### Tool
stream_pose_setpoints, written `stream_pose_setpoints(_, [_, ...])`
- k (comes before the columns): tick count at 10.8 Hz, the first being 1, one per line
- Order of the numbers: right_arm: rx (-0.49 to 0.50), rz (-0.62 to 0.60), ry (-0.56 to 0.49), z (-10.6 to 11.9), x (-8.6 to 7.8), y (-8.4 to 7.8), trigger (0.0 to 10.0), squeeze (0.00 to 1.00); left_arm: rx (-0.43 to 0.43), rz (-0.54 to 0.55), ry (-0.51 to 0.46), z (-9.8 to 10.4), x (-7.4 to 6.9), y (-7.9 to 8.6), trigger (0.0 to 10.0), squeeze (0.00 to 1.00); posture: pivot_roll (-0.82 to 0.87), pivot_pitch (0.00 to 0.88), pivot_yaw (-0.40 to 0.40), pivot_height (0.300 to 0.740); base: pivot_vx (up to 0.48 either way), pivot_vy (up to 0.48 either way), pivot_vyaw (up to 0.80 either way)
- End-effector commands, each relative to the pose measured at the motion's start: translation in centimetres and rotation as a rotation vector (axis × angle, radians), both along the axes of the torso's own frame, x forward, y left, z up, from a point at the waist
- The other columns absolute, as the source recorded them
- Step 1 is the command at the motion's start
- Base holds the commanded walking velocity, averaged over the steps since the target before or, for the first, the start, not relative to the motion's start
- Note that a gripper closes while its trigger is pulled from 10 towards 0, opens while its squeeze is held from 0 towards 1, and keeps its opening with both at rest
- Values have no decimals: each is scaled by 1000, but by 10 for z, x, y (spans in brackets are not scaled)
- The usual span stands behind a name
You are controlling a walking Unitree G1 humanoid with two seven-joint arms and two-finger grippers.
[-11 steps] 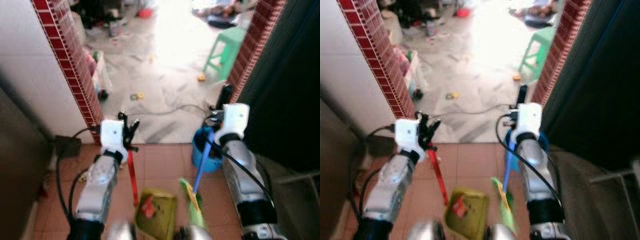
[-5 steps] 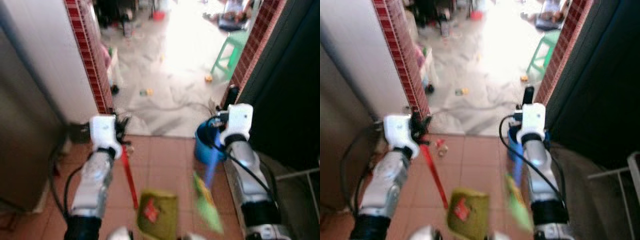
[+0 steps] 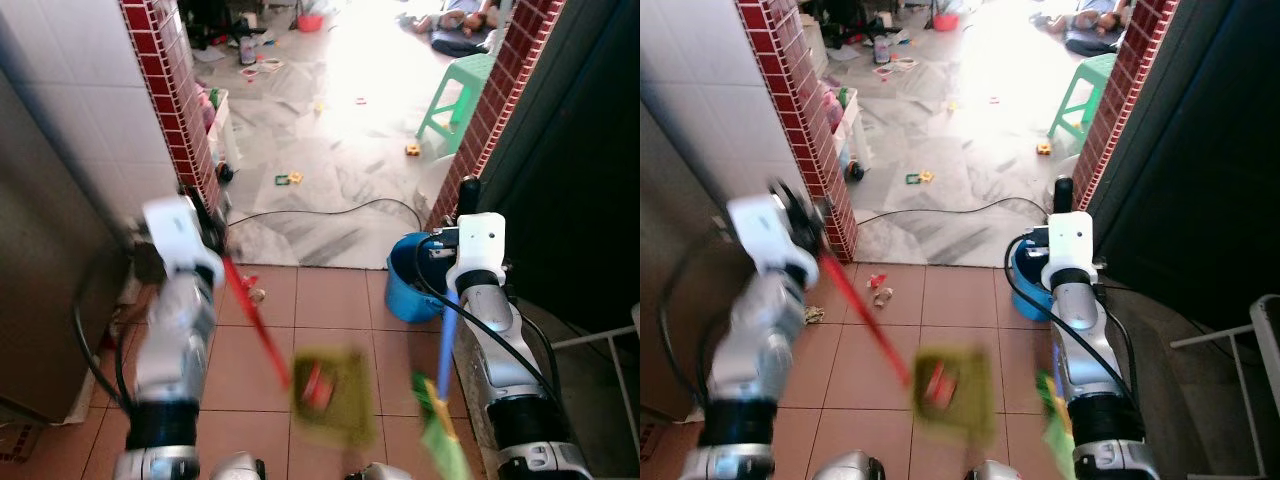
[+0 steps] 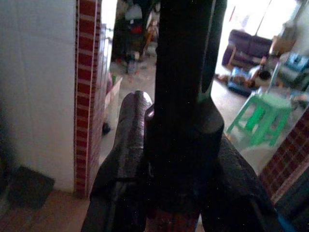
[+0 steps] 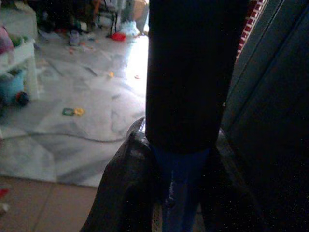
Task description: Sweep floor
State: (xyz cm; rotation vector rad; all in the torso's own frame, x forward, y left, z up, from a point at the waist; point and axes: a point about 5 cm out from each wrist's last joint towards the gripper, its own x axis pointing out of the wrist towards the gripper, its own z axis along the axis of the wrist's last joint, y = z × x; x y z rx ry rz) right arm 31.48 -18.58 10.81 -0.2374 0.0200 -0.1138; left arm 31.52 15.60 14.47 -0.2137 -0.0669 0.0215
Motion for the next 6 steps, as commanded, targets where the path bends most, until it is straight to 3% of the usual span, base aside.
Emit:
stream_pose_setpoints(1, [-35,-31,-8,5,3,-7,10000,0,-13,3,-114,32,6,1,10000,0,-50,2,-18,740,0,0,0])
stream_pose_setpoints(3, [-17,-43,3,2,5,-8,10000,0,-18,-10,-145,43,12,0,10000,0,-54,1,-10,740,0,0,-800])
stream_pose_setpoints(6, [0,-48,-2,0,6,-3,10000,0,35,-63,-14,2,7,-6,10000,0,-57,0,16,740,0,0,-800])
